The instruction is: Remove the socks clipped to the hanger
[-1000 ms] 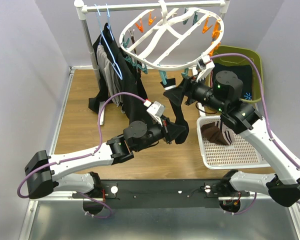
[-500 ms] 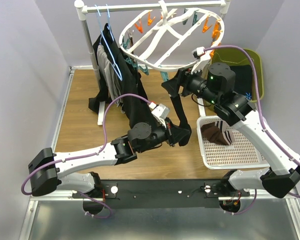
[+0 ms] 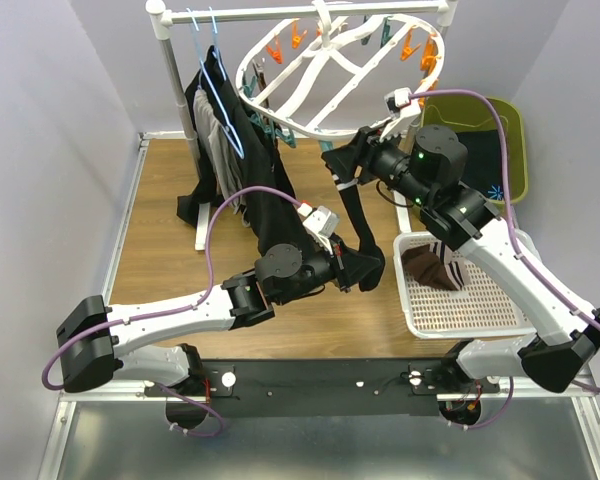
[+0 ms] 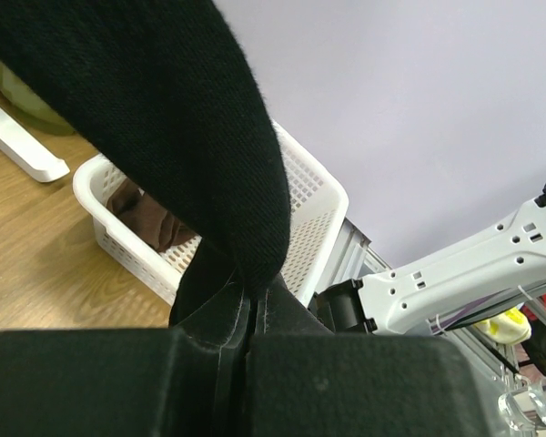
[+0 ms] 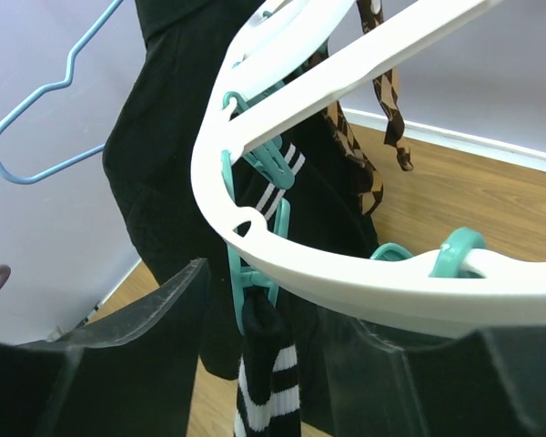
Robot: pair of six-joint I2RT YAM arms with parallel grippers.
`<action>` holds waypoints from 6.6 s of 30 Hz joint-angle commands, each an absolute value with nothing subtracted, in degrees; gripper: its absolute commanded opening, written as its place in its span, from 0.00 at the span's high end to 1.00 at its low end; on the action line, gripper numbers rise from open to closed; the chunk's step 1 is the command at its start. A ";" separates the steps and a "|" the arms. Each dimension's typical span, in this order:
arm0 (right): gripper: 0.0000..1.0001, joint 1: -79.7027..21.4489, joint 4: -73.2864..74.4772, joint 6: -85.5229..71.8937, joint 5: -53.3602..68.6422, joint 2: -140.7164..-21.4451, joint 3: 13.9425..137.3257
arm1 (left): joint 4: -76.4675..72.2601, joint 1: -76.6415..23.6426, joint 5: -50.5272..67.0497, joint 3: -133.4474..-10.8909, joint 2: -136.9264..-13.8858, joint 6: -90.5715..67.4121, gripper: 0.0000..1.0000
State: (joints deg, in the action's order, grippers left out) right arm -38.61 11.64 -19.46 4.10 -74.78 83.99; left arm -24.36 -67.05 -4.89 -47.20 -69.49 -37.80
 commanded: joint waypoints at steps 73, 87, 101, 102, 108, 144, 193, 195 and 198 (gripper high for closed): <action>0.00 -38.67 20.30 -18.64 18.55 -53.17 68.02 | -6.33 -65.74 -9.06 -58.45 -63.10 -32.08 1.00; 0.00 -38.58 25.05 -14.24 25.11 -72.06 87.79 | -5.01 -65.74 -9.49 -54.67 -59.59 -33.75 1.00; 0.00 -36.56 26.19 -15.47 37.71 -71.75 88.96 | -3.87 -65.74 -10.64 -51.42 -54.05 -35.07 1.00; 0.00 -36.56 26.28 -15.47 37.88 -70.50 86.25 | -3.61 -65.74 -10.46 -51.42 -53.88 -34.89 1.00; 0.00 -36.56 24.96 -14.60 43.84 -58.83 75.16 | -3.16 -65.74 -8.71 -51.85 -53.61 -34.10 1.00; 0.99 -36.56 23.10 -21.44 15.08 -52.20 54.32 | -0.10 -65.74 -12.79 -51.68 -48.53 -37.61 0.35; 0.07 -36.48 -29.70 -23.99 -2.29 -62.54 38.06 | 8.25 -65.83 -30.76 -52.03 -38.67 -38.15 0.51; 0.09 -36.47 -40.12 -23.64 -2.11 -67.82 36.21 | 8.87 -65.74 -31.11 -52.47 -37.54 -37.53 0.51; 0.12 -36.47 -53.07 -22.33 -1.15 -80.39 40.05 | 9.06 -65.66 -32.87 -51.07 -35.69 -38.32 0.51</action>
